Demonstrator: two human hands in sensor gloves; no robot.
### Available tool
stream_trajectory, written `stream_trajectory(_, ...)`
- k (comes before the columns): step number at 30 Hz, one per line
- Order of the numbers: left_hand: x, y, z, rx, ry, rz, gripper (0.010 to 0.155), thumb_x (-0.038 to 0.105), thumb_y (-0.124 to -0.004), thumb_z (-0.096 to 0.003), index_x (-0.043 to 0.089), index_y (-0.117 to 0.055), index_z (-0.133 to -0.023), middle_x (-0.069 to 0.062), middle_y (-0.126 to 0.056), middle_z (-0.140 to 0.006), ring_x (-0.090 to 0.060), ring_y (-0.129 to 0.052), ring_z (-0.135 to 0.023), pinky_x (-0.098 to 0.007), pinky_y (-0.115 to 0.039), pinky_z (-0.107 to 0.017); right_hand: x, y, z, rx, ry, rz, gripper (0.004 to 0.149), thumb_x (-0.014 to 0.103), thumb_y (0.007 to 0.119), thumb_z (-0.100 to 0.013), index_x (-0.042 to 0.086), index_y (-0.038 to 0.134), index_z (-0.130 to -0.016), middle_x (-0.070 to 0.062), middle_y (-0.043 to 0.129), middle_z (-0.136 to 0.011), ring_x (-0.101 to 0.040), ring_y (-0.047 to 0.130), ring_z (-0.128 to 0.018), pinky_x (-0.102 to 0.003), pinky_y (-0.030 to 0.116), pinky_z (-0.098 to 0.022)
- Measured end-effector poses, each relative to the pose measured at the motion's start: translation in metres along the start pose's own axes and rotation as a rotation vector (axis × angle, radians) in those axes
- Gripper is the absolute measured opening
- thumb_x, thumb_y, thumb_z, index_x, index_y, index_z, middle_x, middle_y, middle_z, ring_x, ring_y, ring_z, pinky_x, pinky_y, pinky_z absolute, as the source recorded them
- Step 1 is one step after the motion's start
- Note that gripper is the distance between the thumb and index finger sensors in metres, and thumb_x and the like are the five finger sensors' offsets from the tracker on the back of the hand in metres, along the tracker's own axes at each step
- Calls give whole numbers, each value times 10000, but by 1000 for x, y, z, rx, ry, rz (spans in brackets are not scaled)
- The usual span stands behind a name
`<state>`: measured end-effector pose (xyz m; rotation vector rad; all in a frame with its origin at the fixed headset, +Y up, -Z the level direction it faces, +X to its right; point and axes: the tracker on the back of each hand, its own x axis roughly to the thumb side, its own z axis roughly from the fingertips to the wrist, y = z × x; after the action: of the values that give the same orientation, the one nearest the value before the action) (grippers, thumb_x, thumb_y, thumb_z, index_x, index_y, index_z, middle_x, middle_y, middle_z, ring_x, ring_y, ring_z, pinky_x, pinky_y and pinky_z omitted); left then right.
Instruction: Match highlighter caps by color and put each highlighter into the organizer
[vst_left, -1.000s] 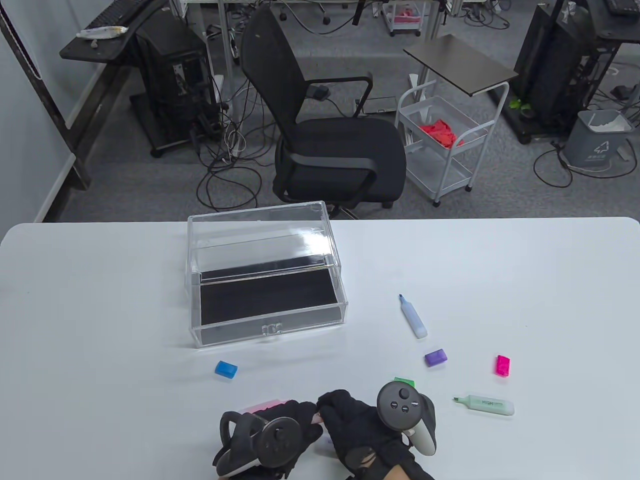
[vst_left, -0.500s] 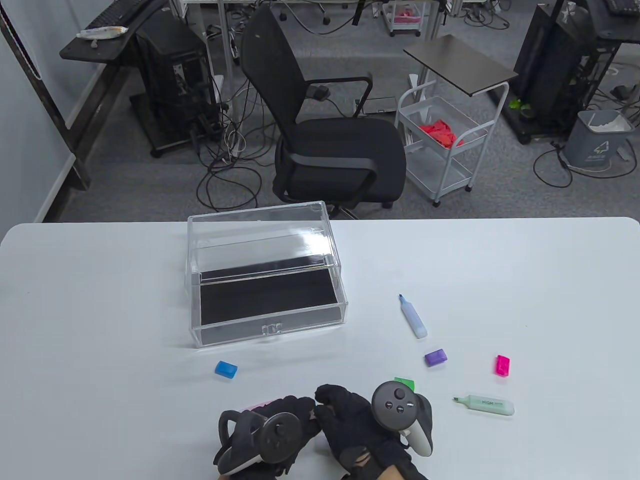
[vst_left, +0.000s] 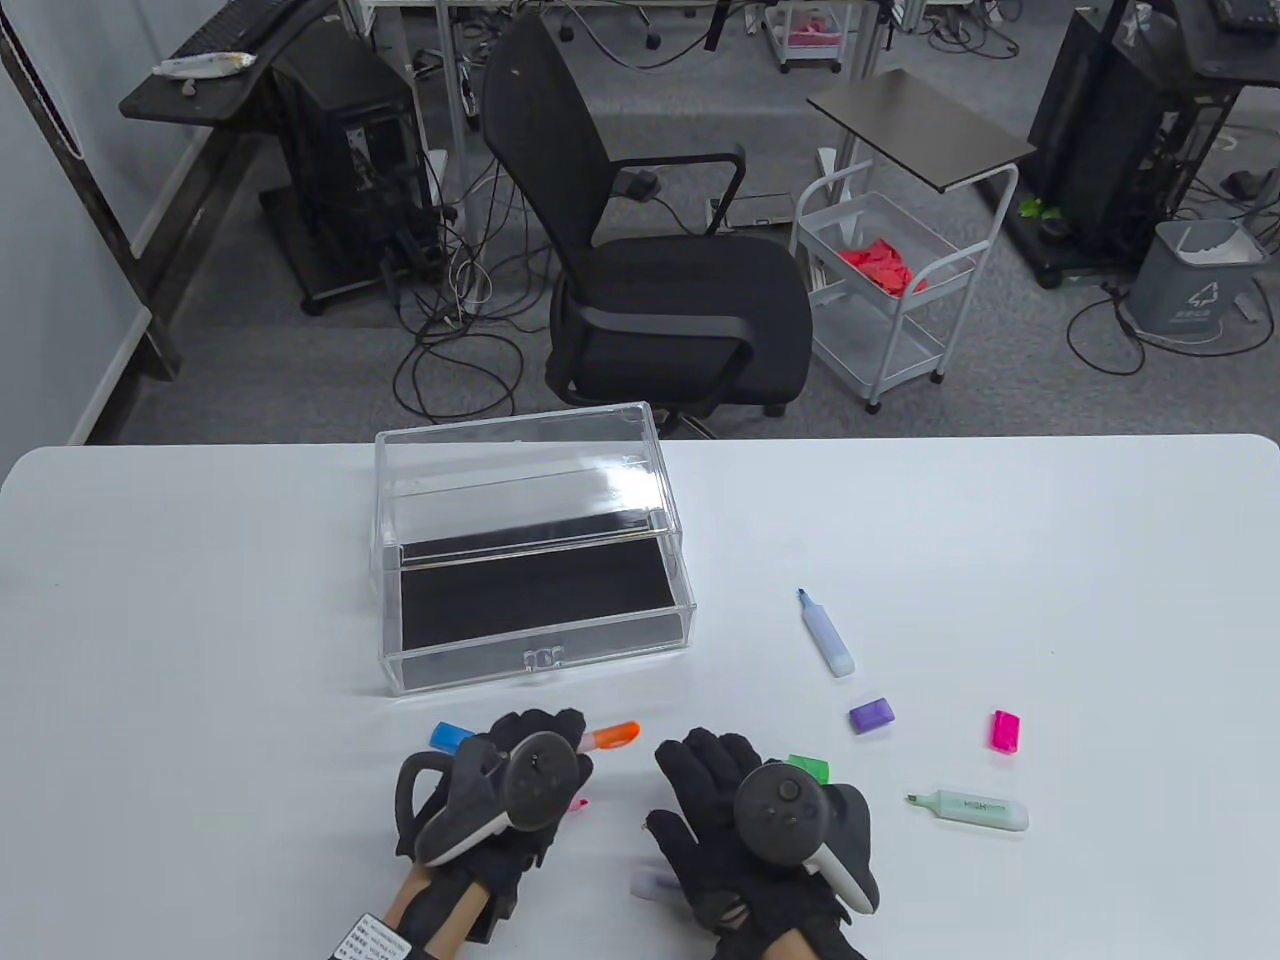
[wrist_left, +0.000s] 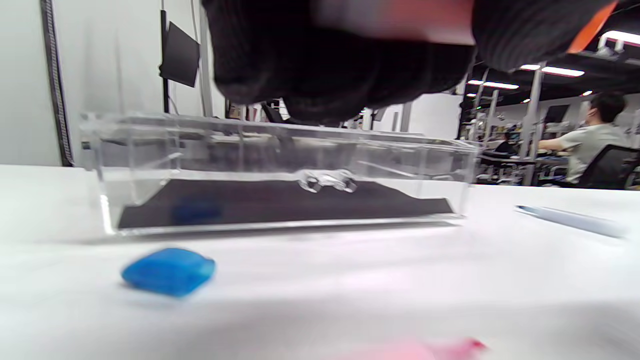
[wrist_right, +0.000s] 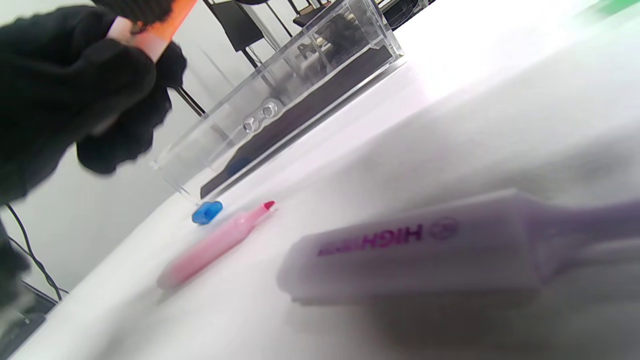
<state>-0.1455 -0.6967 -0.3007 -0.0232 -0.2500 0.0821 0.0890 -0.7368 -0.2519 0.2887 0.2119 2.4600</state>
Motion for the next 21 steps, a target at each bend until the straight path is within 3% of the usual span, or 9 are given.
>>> stream_trajectory(6, -23, 18, -48, -4, 91, -131, 599, 556, -585, -469, 410, -452, -1035, 147, -645, -934, -167, -795, -784, -336, -750, -637, 0, 0, 2, 32, 38, 63, 677, 515, 693, -441, 385, 408, -1041, 40, 229, -1157, -273, 106, -1061, -645, 62, -677)
stream_trajectory(14, -50, 15, -108, -93, 243, -164, 618, 545, -578, -477, 422, -386, -1052, 144, -547, -992, -187, -672, -883, -355, -661, -722, -5, -2, 3, 53, 79, 67, 678, 515, 694, -443, 392, 401, -1041, 55, 197, -1154, -263, 72, -1055, -640, 45, -675)
stream_trajectory(18, -62, 8, -123, -121, 282, -148, 634, 543, -572, -481, 426, -344, -1061, 145, -483, -1026, -190, -607, -932, -363, -611, -765, -5, -2, 2, 59, 90, 74, 678, 515, 694, -443, 390, 402, -1042, 55, 195, -1153, -260, 67, -1054, -639, 40, -674)
stream_trajectory(21, -73, 2, -129, -145, 310, -124, 655, 530, -550, -486, 422, -285, -1076, 144, -358, -1103, -210, -471, -1055, -405, -488, -843, -6, -3, 2, 64, 100, 75, 678, 515, 694, -444, 392, 398, -1042, 55, 191, -1153, -258, 59, -1053, -638, 36, -673)
